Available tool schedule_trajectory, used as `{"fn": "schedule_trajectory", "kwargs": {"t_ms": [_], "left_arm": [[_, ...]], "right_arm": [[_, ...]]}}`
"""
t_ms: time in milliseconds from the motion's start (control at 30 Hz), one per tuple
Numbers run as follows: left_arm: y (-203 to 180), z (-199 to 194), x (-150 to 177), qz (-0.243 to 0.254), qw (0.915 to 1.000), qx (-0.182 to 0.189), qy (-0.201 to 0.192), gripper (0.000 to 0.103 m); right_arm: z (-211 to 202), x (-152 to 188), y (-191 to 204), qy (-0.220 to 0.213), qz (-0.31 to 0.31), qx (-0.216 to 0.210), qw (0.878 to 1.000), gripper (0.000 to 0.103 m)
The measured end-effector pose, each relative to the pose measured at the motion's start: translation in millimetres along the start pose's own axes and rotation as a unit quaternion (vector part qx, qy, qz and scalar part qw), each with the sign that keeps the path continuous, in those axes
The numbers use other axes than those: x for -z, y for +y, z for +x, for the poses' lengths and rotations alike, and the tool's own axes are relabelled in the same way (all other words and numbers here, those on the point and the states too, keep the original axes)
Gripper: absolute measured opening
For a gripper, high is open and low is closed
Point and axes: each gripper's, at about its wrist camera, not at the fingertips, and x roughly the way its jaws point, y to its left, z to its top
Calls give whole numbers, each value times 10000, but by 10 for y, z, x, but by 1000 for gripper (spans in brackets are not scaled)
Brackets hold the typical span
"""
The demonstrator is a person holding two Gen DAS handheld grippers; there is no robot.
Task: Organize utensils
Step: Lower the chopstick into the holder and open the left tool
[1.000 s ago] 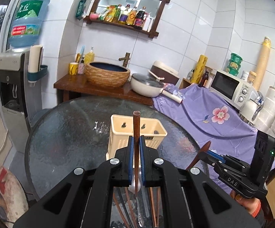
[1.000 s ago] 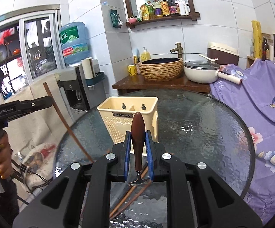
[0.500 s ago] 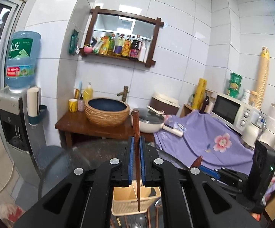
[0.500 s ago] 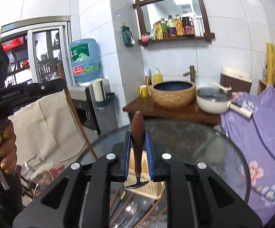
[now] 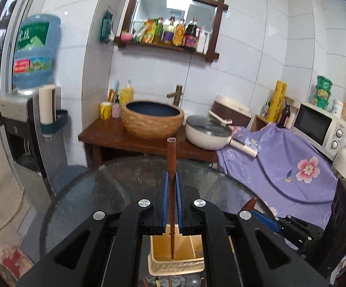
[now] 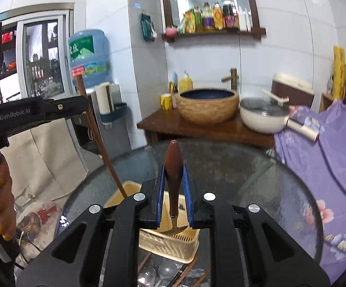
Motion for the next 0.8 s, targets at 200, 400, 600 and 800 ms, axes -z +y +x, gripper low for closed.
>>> {"fn": "schedule_trajectory", "kwargs": {"t_ms": [200, 400, 600, 800], "left_arm": [[136, 323, 318, -173, 9990, -32, 409, 6], [183, 466, 474, -204, 9981, -80, 580, 2], [186, 537, 532, -219, 9975, -63, 663, 2], [211, 388, 545, -263, 9985, -33, 469, 51]], "right_arm": [[192, 230, -33, 195, 41, 71, 9998, 16], [313, 374, -79, 320, 135, 64, 9994, 16], [325, 405, -89, 273, 107, 91, 9995, 16], [171, 410, -111, -119, 147, 240, 9995, 71]]}}
